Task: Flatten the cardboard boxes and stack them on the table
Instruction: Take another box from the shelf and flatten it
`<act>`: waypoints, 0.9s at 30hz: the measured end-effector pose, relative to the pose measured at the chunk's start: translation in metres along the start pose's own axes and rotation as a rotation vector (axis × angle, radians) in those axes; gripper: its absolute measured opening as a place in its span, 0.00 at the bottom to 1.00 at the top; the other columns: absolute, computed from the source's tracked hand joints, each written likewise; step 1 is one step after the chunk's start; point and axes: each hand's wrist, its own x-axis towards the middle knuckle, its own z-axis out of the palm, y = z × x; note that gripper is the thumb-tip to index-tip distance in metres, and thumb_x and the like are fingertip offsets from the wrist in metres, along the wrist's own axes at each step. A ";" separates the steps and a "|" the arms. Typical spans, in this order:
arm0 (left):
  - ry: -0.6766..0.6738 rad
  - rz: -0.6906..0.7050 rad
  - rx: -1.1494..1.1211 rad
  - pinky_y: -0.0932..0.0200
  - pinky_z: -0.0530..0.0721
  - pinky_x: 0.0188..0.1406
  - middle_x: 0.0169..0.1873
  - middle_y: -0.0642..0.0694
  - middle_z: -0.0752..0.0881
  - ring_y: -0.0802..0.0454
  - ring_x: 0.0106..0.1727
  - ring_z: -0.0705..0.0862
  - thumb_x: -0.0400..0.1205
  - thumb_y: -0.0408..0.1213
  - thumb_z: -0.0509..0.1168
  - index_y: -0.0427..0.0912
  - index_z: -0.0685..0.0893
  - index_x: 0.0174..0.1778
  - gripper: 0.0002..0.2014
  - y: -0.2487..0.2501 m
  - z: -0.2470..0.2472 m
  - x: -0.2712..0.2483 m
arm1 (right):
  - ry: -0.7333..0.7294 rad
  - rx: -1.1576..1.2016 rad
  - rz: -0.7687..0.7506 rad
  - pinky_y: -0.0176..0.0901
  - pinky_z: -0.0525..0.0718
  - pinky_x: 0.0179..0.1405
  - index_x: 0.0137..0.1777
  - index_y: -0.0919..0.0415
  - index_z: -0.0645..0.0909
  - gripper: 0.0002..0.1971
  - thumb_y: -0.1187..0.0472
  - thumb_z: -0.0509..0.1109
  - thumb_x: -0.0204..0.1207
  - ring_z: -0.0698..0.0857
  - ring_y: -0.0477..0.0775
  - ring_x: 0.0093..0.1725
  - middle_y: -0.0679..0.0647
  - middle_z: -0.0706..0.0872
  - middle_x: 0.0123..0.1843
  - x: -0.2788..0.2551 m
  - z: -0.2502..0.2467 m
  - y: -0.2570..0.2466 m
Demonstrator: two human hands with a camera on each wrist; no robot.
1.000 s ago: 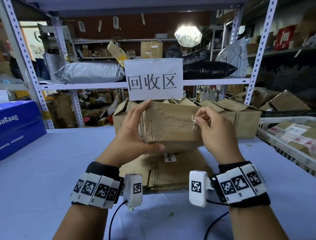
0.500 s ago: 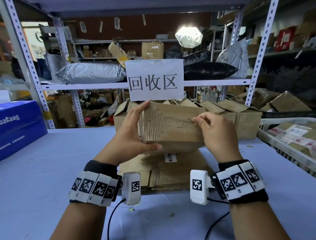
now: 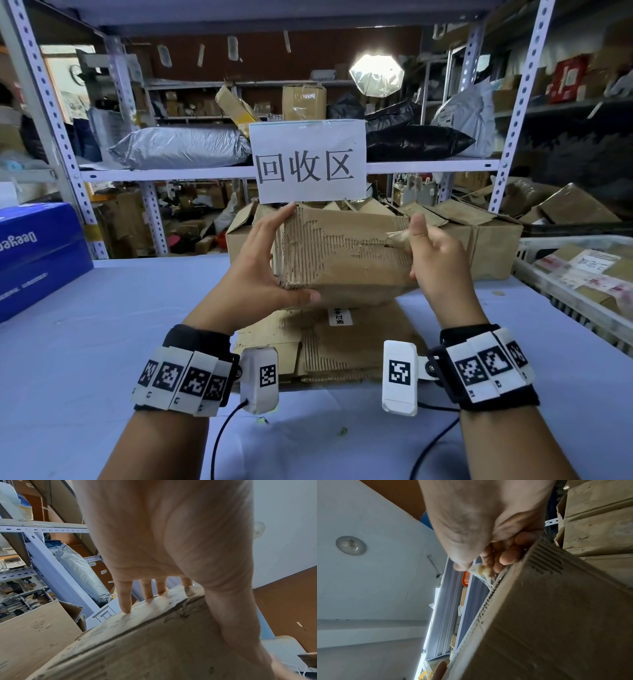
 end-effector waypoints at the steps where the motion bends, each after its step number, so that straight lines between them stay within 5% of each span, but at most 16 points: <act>1: 0.003 -0.001 -0.001 0.51 0.66 0.82 0.73 0.89 0.58 0.79 0.80 0.61 0.60 0.59 0.83 0.73 0.58 0.84 0.57 0.000 0.000 0.000 | -0.026 -0.011 -0.008 0.42 0.77 0.33 0.47 0.54 0.86 0.43 0.17 0.48 0.67 0.79 0.45 0.28 0.44 0.78 0.21 0.000 -0.001 0.000; 3: 0.006 -0.002 -0.006 0.52 0.66 0.81 0.73 0.88 0.58 0.78 0.80 0.61 0.60 0.59 0.83 0.72 0.58 0.84 0.58 0.000 0.000 0.000 | -0.057 -0.004 -0.030 0.36 0.73 0.28 0.44 0.55 0.83 0.41 0.16 0.55 0.64 0.76 0.39 0.24 0.40 0.78 0.21 0.000 -0.001 0.001; 6: 0.006 -0.005 -0.012 0.51 0.67 0.81 0.73 0.89 0.58 0.78 0.80 0.61 0.61 0.58 0.83 0.73 0.58 0.84 0.57 0.001 0.000 -0.001 | -0.024 0.010 -0.069 0.35 0.75 0.29 0.40 0.54 0.83 0.19 0.38 0.74 0.75 0.76 0.40 0.27 0.42 0.81 0.27 0.002 0.001 0.006; 9: 0.003 -0.010 -0.017 0.48 0.66 0.83 0.73 0.89 0.58 0.76 0.81 0.60 0.61 0.58 0.84 0.73 0.58 0.84 0.58 0.001 -0.002 -0.002 | 0.046 0.008 -0.112 0.27 0.78 0.35 0.43 0.45 0.88 0.03 0.51 0.76 0.78 0.85 0.34 0.39 0.37 0.88 0.37 0.003 0.000 0.012; 13: -0.007 -0.023 -0.023 0.46 0.66 0.84 0.75 0.87 0.59 0.73 0.83 0.61 0.61 0.56 0.85 0.70 0.57 0.85 0.59 0.000 -0.004 -0.003 | 0.094 0.111 -0.064 0.38 0.86 0.55 0.62 0.53 0.89 0.13 0.56 0.76 0.79 0.88 0.36 0.50 0.41 0.92 0.48 0.002 0.000 0.016; 16: -0.019 -0.061 -0.067 0.45 0.67 0.84 0.76 0.83 0.62 0.74 0.82 0.62 0.62 0.49 0.86 0.71 0.58 0.84 0.58 0.000 -0.006 -0.005 | 0.129 0.243 0.037 0.42 0.86 0.47 0.70 0.55 0.81 0.22 0.55 0.78 0.76 0.87 0.37 0.36 0.43 0.92 0.40 0.005 0.002 0.018; 20: -0.015 -0.107 -0.101 0.45 0.77 0.78 0.77 0.71 0.66 0.80 0.77 0.64 0.64 0.37 0.83 0.74 0.59 0.81 0.55 -0.001 -0.011 -0.007 | 0.130 0.367 0.103 0.35 0.80 0.25 0.50 0.54 0.85 0.02 0.58 0.71 0.83 0.84 0.43 0.25 0.42 0.90 0.33 0.007 0.002 0.019; 24: -0.015 -0.153 -0.101 0.51 0.89 0.62 0.79 0.58 0.68 0.79 0.70 0.73 0.68 0.27 0.82 0.76 0.58 0.80 0.57 -0.004 -0.018 -0.008 | 0.127 0.451 0.241 0.32 0.79 0.23 0.47 0.54 0.86 0.13 0.58 0.62 0.89 0.81 0.41 0.24 0.47 0.93 0.40 0.007 0.004 0.023; 27: -0.036 -0.192 -0.098 0.54 0.92 0.46 0.78 0.54 0.69 0.64 0.60 0.86 0.68 0.26 0.80 0.77 0.55 0.81 0.58 -0.005 -0.020 -0.009 | 0.081 0.550 0.333 0.36 0.78 0.23 0.47 0.58 0.84 0.15 0.55 0.58 0.90 0.81 0.42 0.25 0.50 0.93 0.39 0.004 0.009 0.022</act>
